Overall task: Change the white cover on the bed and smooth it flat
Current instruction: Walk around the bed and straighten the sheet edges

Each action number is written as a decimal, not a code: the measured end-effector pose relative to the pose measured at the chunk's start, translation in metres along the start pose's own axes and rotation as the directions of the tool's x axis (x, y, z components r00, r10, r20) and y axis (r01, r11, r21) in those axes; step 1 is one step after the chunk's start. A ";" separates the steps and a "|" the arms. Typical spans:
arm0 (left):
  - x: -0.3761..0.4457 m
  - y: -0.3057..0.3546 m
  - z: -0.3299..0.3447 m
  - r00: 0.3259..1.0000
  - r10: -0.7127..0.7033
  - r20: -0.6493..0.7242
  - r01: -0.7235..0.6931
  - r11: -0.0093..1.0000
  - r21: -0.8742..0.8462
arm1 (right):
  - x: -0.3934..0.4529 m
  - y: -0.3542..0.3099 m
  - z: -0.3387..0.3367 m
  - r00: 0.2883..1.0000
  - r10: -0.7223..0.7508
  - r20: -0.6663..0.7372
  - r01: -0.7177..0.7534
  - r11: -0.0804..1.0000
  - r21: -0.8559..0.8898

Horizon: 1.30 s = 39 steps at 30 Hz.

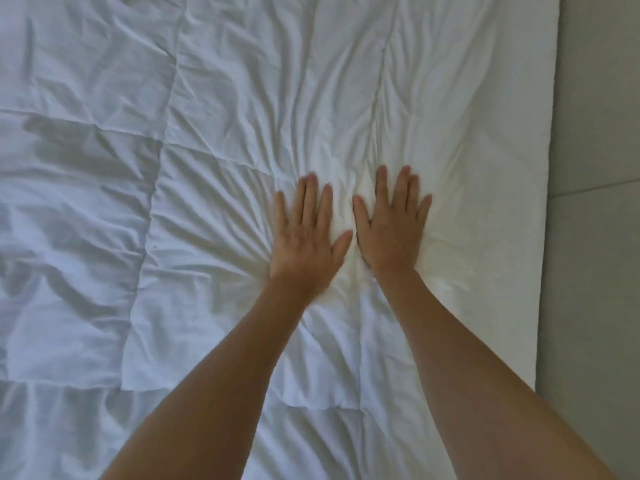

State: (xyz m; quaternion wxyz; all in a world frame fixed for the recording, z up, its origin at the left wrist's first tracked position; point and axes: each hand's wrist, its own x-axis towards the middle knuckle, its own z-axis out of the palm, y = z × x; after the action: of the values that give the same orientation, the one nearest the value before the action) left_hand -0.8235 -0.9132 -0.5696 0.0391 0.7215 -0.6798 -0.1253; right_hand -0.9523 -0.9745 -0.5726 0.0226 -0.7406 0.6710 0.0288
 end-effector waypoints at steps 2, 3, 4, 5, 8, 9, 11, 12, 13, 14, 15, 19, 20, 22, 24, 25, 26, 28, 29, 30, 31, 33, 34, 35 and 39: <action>-0.052 0.029 0.010 1.000 0.014 0.015 -0.013 0.996 -0.089 | -0.033 0.015 0.004 0.985 0.166 -0.041 -0.166 0.986 0.013; -0.075 0.044 0.014 0.999 0.013 0.042 -0.008 0.994 -0.110 | -0.050 0.023 0.006 0.964 0.258 -0.061 -0.256 0.966 0.036; -0.098 0.057 0.017 0.998 0.003 0.062 0.005 0.993 -0.121 | -0.064 0.030 0.009 0.943 0.322 -0.082 -0.316 0.946 0.072; -0.121 0.067 0.021 0.997 -0.006 0.079 0.016 0.992 -0.126 | -0.075 0.037 0.010 0.932 0.347 -0.103 -0.337 0.936 0.103; -0.191 0.092 0.027 0.997 0.024 0.076 -0.014 0.993 -0.118 | -0.088 0.054 0.005 0.949 0.285 -0.134 -0.269 0.955 0.126; -0.213 0.098 0.028 0.996 0.035 0.076 -0.026 0.993 -0.115 | -0.090 0.058 -0.001 0.953 0.279 -0.121 -0.262 0.955 0.140; -0.238 0.101 0.031 0.998 0.056 0.030 -0.052 0.992 -0.118 | -0.092 0.062 -0.010 0.959 0.275 -0.072 -0.258 0.949 0.182; -0.238 0.099 0.032 0.997 0.078 -0.015 -0.079 0.990 -0.113 | -0.093 0.063 -0.015 0.967 0.252 -0.047 -0.238 0.951 0.197; -0.232 0.095 0.032 0.992 0.113 -0.051 -0.117 0.989 -0.095 | -0.093 0.064 -0.018 0.979 0.200 -0.044 -0.187 0.961 0.203; -0.223 0.093 0.034 0.984 0.154 -0.087 -0.160 0.984 -0.071 | -0.094 0.065 -0.022 0.989 0.132 -0.060 -0.118 0.973 0.198; -0.212 0.091 0.035 0.974 0.195 -0.118 -0.202 0.978 -0.055 | -0.093 0.068 -0.024 0.996 0.069 -0.059 -0.056 0.979 0.197; -0.199 0.098 0.031 0.970 0.222 -0.099 -0.233 0.966 -0.116 | -0.095 0.089 -0.030 0.996 -0.085 0.012 0.081 0.976 0.202; -0.204 0.107 0.029 0.975 0.207 -0.086 -0.218 0.965 -0.144 | -0.099 0.098 -0.032 0.994 -0.108 0.000 0.106 0.975 0.195; -0.223 0.132 0.017 0.978 0.204 -0.037 -0.207 0.954 -0.217 | -0.109 0.116 -0.032 0.987 -0.158 -0.040 0.162 0.977 0.141; -0.244 0.151 0.013 0.974 0.228 0.016 -0.210 0.921 -0.329 | -0.121 0.136 -0.032 0.977 -0.189 -0.095 0.194 0.980 0.048; -0.251 0.155 0.013 0.968 0.246 0.048 -0.214 0.911 -0.353 | -0.127 0.143 -0.032 0.975 -0.189 -0.118 0.192 0.981 0.008; -0.257 0.156 0.016 0.961 0.259 0.096 -0.213 0.916 -0.340 | -0.134 0.147 -0.031 0.975 -0.188 -0.121 0.186 0.982 -0.021; -0.265 0.148 0.020 0.960 0.232 0.158 -0.187 0.948 -0.257 | -0.147 0.145 -0.031 0.985 -0.157 -0.065 0.154 0.987 -0.056; -0.269 0.145 0.020 0.956 0.211 0.204 -0.168 0.963 -0.211 | -0.154 0.140 -0.033 0.991 -0.127 -0.036 0.124 0.990 -0.065; -0.274 0.145 0.015 0.944 0.207 0.255 -0.170 0.972 -0.162 | -0.163 0.135 -0.037 0.995 -0.101 -0.005 0.100 0.993 -0.067; -0.280 0.146 0.006 0.926 0.214 0.310 -0.182 0.975 -0.130 | -0.173 0.130 -0.041 0.996 -0.085 0.039 0.087 0.994 -0.066; -0.296 0.143 -0.019 0.862 0.241 0.446 -0.205 0.970 -0.128 | -0.202 0.122 -0.050 0.985 -0.086 0.150 0.098 0.993 -0.069; -0.302 0.136 -0.036 0.824 0.252 0.507 -0.218 0.968 -0.127 | -0.218 0.118 -0.057 0.969 -0.090 0.229 0.104 0.993 -0.053; -0.305 0.124 -0.051 0.807 0.244 0.537 -0.217 0.969 -0.115 | -0.232 0.114 -0.065 0.947 -0.088 0.309 0.102 0.994 -0.028; -0.315 0.064 -0.136 0.814 0.043 0.580 -0.043 0.999 -0.015 | -0.270 0.095 -0.113 0.748 -0.052 0.661 0.104 0.994 -0.040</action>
State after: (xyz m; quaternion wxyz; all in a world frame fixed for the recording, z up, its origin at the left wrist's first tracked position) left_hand -0.8680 -0.6215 -0.3838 -0.1667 0.6335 -0.6756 -0.3384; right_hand -1.0716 -0.7242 -0.4401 0.2315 -0.7105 0.5870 0.3116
